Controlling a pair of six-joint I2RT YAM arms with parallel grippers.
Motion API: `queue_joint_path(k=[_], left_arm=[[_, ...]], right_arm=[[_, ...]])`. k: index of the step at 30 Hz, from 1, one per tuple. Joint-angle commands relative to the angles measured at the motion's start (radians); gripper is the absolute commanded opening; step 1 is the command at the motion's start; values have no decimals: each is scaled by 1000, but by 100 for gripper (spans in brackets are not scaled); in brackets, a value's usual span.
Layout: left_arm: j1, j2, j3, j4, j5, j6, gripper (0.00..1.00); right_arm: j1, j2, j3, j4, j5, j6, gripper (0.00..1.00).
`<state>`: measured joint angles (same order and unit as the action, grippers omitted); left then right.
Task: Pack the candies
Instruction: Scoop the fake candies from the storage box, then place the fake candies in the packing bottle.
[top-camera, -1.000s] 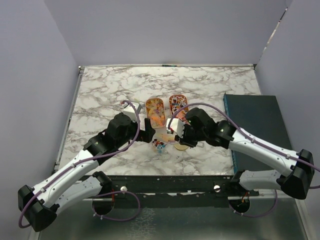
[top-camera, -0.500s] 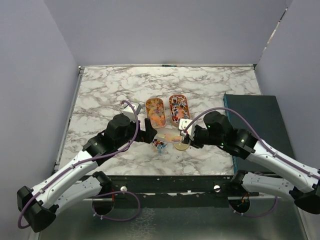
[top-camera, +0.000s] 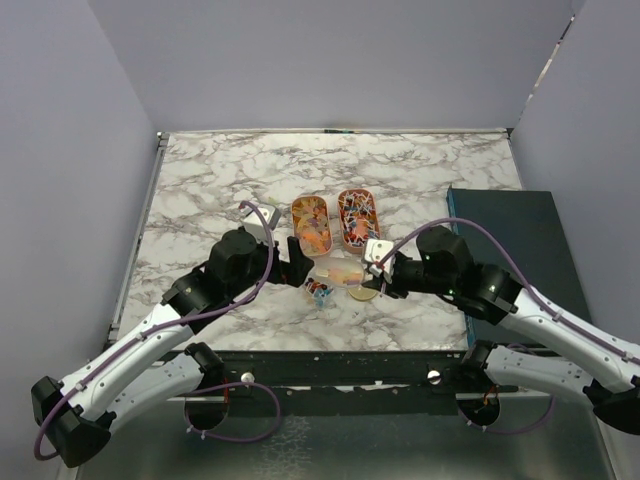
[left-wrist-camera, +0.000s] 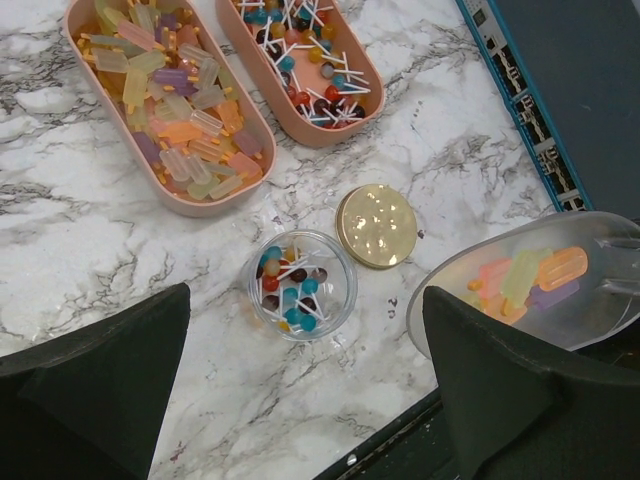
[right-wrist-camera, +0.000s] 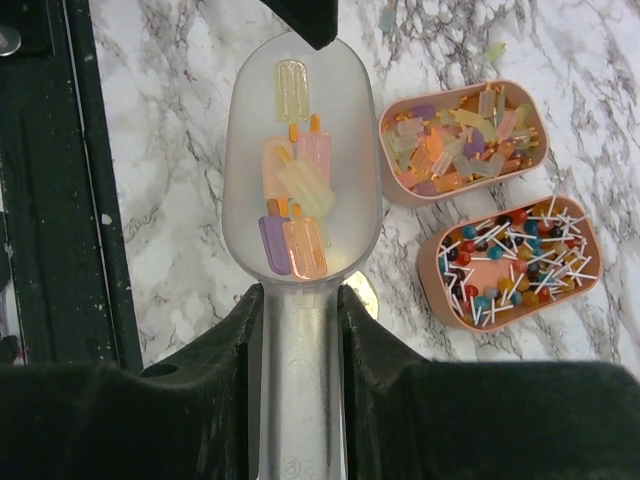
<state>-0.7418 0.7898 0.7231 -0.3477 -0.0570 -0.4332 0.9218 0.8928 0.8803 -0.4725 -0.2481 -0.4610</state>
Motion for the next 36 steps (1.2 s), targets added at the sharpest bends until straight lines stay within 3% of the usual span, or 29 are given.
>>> queue_joint_path(k=[1,15,36], left_arm=[[0,-24,11,-31,-53,25,99],[1,-148,29,-41,-271,91,99],[1,-175,-1,-47,-276,109,99]], right_arm=[[8,48,27,-30,-4,10,0],[16,252,152,-240,119,3,0],[106,507,349,-444,335,-27,0]])
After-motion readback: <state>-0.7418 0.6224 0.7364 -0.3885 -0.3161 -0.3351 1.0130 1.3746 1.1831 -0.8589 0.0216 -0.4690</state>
